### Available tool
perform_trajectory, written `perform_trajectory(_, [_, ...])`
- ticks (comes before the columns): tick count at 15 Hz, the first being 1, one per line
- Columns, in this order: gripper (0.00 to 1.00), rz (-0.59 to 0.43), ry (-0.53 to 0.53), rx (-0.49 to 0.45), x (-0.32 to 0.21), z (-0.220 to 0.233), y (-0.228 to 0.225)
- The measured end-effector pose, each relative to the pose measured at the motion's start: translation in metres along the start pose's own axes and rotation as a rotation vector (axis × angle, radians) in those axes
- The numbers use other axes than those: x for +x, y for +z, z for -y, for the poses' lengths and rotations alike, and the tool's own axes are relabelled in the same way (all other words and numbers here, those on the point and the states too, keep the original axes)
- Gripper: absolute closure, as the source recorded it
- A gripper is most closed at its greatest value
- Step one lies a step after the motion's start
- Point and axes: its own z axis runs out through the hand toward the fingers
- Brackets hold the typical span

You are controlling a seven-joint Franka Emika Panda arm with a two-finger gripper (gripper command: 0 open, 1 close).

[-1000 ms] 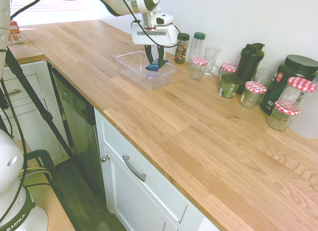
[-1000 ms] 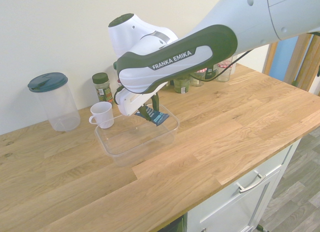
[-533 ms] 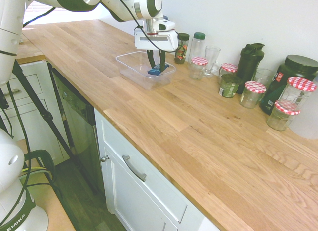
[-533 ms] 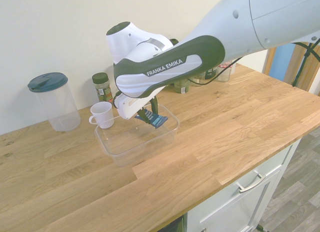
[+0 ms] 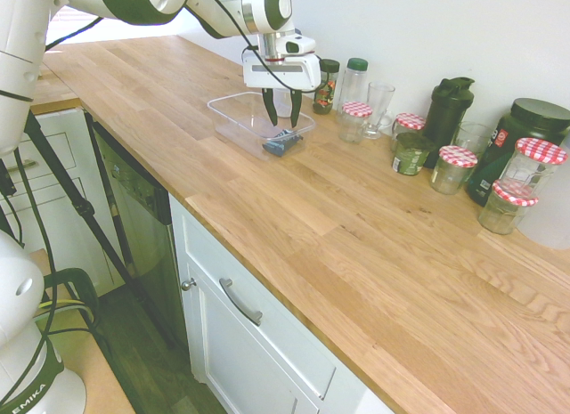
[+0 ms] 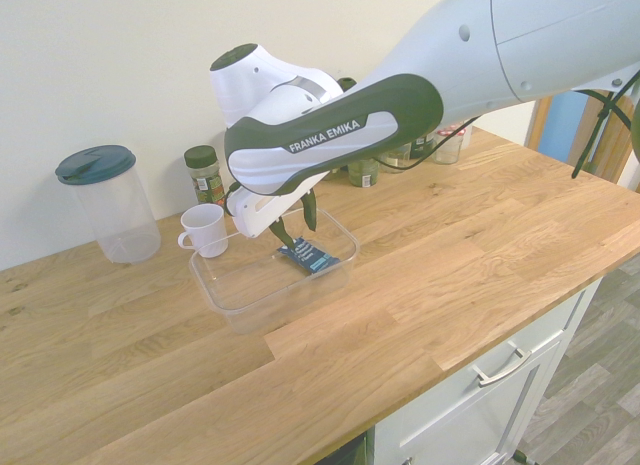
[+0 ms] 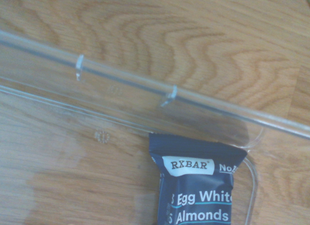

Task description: Put the protein bar into the container

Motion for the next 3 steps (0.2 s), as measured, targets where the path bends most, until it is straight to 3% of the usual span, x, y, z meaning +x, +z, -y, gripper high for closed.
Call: perform_trajectory(3, [0.0, -0.009, 0.026, 0.06, 0.009, -0.016, -0.047])
